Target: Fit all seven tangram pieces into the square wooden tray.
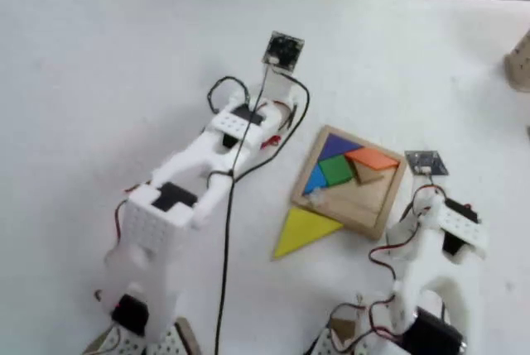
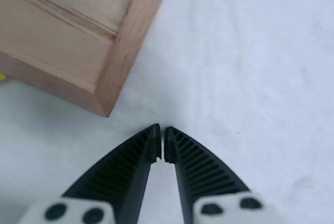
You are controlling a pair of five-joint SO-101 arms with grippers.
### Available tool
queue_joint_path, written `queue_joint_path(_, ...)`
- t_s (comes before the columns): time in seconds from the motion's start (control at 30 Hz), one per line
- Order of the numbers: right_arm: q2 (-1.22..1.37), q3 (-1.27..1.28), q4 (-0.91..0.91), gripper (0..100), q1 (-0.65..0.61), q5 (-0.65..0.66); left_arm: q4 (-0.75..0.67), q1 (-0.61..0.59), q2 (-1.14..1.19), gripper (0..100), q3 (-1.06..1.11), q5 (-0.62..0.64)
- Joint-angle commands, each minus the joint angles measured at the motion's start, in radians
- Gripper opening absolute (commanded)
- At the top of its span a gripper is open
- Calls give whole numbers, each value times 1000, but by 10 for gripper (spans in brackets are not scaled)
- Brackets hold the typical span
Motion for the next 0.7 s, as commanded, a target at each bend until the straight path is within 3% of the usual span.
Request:
queue_joint_path(0.0, -13, -3, -7, 18, -1, 14, 9, -21, 13, 20, -61, 29)
queue_joint_path(0.47, -13, -2, -7, 18, -1, 14, 331, -125, -64, 20, -61, 32)
queue_joint_path(0.67, -13, -2, -7, 18, -1, 14, 450, -101, -108, 20, -52, 28)
